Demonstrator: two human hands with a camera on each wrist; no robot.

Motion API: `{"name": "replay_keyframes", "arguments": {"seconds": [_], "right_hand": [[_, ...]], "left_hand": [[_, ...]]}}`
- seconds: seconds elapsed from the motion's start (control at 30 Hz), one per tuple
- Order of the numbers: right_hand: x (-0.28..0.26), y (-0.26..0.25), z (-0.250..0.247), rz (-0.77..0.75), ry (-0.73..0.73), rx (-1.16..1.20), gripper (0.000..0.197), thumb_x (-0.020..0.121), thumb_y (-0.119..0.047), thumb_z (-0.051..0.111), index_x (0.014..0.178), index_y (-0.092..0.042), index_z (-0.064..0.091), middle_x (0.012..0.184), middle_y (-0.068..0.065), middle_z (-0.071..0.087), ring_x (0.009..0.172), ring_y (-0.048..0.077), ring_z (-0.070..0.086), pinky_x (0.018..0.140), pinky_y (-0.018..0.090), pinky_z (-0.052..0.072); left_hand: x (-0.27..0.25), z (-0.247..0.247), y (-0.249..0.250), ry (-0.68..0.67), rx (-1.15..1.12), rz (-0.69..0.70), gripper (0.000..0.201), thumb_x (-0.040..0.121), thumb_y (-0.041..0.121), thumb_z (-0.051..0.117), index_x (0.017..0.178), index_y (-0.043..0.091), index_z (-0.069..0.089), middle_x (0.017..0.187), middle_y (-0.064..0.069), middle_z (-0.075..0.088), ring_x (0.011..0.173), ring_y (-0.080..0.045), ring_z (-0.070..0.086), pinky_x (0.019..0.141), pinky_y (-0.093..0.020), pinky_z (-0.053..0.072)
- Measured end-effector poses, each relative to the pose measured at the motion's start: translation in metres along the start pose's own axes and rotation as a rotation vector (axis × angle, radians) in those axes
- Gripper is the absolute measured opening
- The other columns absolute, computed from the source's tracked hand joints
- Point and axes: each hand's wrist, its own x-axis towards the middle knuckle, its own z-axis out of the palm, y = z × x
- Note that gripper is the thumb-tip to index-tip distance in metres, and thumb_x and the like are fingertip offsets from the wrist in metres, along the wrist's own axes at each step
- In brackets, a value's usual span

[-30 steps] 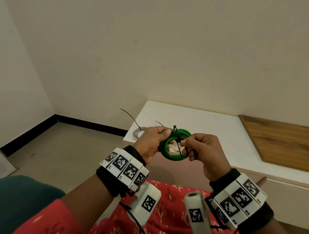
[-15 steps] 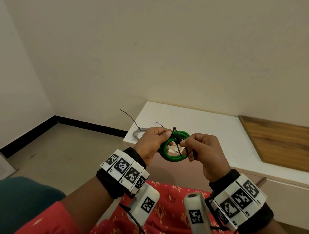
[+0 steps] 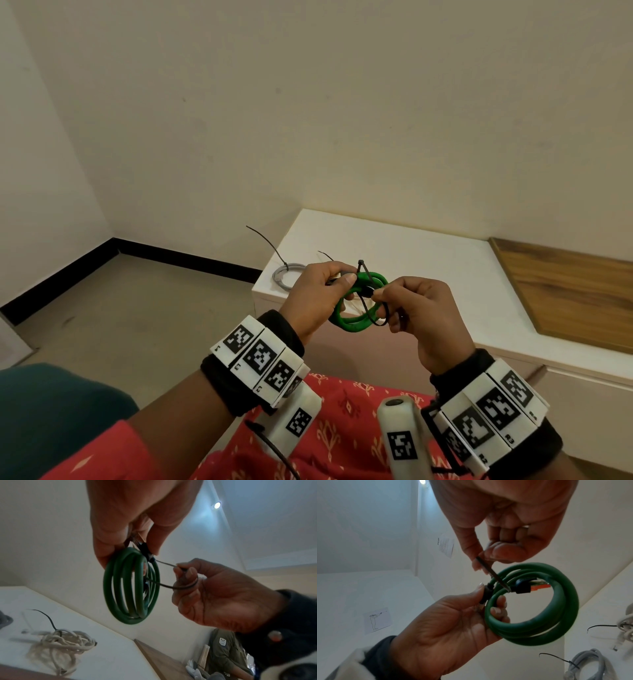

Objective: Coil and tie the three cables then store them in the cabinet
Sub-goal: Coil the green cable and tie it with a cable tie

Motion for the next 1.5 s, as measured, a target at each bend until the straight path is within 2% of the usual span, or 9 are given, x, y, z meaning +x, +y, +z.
{"name": "replay_keyframes", "arguments": {"seconds": [0.33, 0.5, 0.6, 0.67, 0.8, 1.13, 1.23, 1.4, 1.5], "right_hand": [[-0.002, -0.001, -0.001, 0.012, 0.01, 0.014, 0.023, 0.079, 0.005, 0.054, 0.059, -0.002, 0.061, 0.038, 0.0, 0.053, 0.035, 0.009, 0.04, 0.038, 0.015, 0.035], [-0.002, -0.004, 0.0, 0.006, 0.012, 0.036, 0.024, 0.08, 0.003, 0.054, 0.058, -0.004, 0.06, 0.037, -0.001, 0.052, 0.035, 0.009, 0.041, 0.038, 0.015, 0.035], [-0.002, -0.004, 0.003, -0.009, -0.002, 0.047, 0.019, 0.083, -0.001, 0.055, 0.066, -0.001, 0.063, 0.037, -0.002, 0.05, 0.036, 0.009, 0.042, 0.038, 0.016, 0.035], [-0.002, -0.003, 0.005, -0.015, -0.011, 0.055, 0.015, 0.084, -0.004, 0.055, 0.073, 0.0, 0.065, 0.037, -0.003, 0.049, 0.035, 0.008, 0.042, 0.038, 0.017, 0.035], [-0.002, -0.001, 0.012, -0.011, -0.013, 0.065, 0.016, 0.086, -0.004, 0.053, 0.073, 0.001, 0.062, 0.036, -0.003, 0.047, 0.034, 0.008, 0.041, 0.038, 0.018, 0.033], [0.001, 0.002, 0.024, 0.008, 0.047, 0.091, 0.019, 0.084, -0.001, 0.05, 0.067, -0.002, 0.059, 0.032, -0.001, 0.044, 0.033, 0.011, 0.037, 0.039, 0.02, 0.032], [0.002, 0.003, 0.025, 0.005, 0.043, 0.094, 0.019, 0.084, -0.001, 0.049, 0.068, -0.001, 0.059, 0.032, -0.002, 0.043, 0.032, 0.01, 0.038, 0.037, 0.019, 0.032], [0.003, 0.004, 0.026, 0.02, 0.032, 0.095, 0.018, 0.084, 0.001, 0.05, 0.068, 0.001, 0.058, 0.031, -0.002, 0.042, 0.03, 0.009, 0.037, 0.035, 0.018, 0.031], [0.003, 0.005, 0.025, 0.017, 0.039, 0.1, 0.018, 0.084, 0.001, 0.05, 0.067, 0.0, 0.058, 0.031, -0.002, 0.043, 0.03, 0.009, 0.037, 0.035, 0.018, 0.032]], "left_hand": [[-0.002, 0.0, 0.003, -0.004, 0.069, 0.038, 0.022, 0.094, 0.009, 0.044, 0.107, 0.008, 0.061, 0.077, -0.001, 0.059, 0.071, -0.011, 0.054, 0.069, -0.03, 0.046], [-0.001, -0.002, 0.007, -0.006, 0.092, 0.038, 0.024, 0.094, 0.011, 0.044, 0.111, 0.007, 0.06, 0.075, 0.0, 0.058, 0.064, -0.007, 0.052, 0.063, -0.021, 0.046], [0.0, -0.005, 0.005, -0.023, 0.152, 0.059, 0.024, 0.094, 0.012, 0.045, 0.112, 0.008, 0.061, 0.087, -0.007, 0.062, 0.076, -0.013, 0.057, 0.07, -0.027, 0.05], [-0.001, -0.008, 0.002, -0.026, 0.175, 0.052, 0.023, 0.093, 0.013, 0.046, 0.111, 0.01, 0.061, 0.09, -0.007, 0.063, 0.079, -0.013, 0.058, 0.071, -0.027, 0.05], [-0.003, -0.013, -0.003, -0.01, 0.141, 0.049, 0.021, 0.093, 0.012, 0.047, 0.108, 0.011, 0.061, 0.082, 0.002, 0.06, 0.071, -0.007, 0.056, 0.063, -0.019, 0.047], [0.005, -0.016, -0.001, 0.002, 0.09, 0.035, 0.023, 0.094, 0.012, 0.046, 0.109, 0.008, 0.061, 0.09, -0.008, 0.062, 0.074, -0.012, 0.055, 0.07, -0.032, 0.051], [0.005, -0.017, -0.001, -0.007, 0.077, 0.019, 0.022, 0.094, 0.013, 0.045, 0.109, 0.009, 0.061, 0.089, -0.011, 0.062, 0.076, -0.019, 0.055, 0.073, -0.037, 0.051], [0.004, -0.016, 0.0, -0.022, 0.048, 0.011, 0.021, 0.094, 0.011, 0.044, 0.107, 0.008, 0.061, 0.078, -0.004, 0.059, 0.068, -0.015, 0.053, 0.066, -0.029, 0.047], [0.003, -0.016, 0.002, -0.023, 0.041, 0.007, 0.02, 0.094, 0.01, 0.044, 0.105, 0.009, 0.061, 0.078, -0.006, 0.059, 0.07, -0.017, 0.053, 0.066, -0.03, 0.047]]}}
